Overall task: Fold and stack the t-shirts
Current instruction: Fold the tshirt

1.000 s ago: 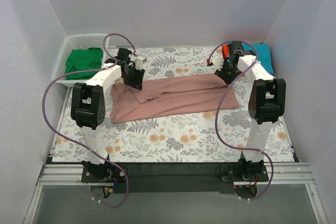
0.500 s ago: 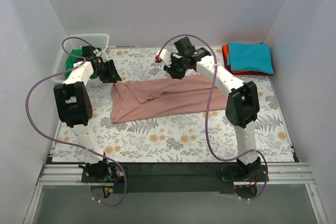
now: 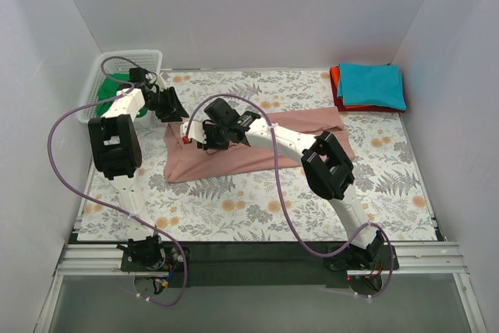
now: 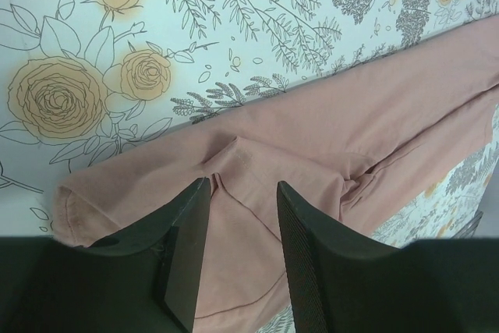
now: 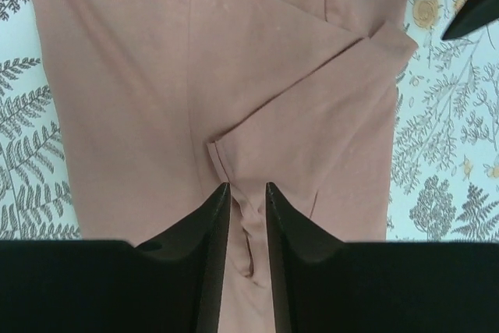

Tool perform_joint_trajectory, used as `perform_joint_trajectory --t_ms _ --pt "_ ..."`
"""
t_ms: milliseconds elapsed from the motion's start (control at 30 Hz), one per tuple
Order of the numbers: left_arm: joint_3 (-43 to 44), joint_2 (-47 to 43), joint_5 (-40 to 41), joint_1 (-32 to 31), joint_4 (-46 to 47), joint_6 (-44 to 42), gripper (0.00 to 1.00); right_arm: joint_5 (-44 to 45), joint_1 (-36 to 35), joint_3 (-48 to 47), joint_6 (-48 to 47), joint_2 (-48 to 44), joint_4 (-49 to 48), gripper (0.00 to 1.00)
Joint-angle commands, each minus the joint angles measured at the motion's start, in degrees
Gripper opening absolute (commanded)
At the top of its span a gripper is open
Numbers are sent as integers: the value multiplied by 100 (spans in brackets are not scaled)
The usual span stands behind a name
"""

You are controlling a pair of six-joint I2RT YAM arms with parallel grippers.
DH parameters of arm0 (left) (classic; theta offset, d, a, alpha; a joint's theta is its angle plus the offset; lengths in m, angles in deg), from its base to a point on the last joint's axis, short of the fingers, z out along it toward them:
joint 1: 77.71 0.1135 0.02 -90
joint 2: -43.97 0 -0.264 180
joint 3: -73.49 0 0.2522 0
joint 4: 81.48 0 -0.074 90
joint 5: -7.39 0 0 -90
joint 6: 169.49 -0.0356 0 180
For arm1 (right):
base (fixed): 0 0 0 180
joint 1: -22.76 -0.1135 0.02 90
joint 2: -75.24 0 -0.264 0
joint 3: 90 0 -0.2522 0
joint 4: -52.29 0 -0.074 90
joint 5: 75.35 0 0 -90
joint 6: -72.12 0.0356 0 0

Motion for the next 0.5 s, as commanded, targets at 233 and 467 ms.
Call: perform_joint_trajectory --t_ms 233,467 --pt "244 -48 -95 0 -66 54 40 105 -231 -366 -178 525 -410 38" --pt "139 -153 -60 0 -58 11 40 184 -240 -497 -82 788 -410 39"
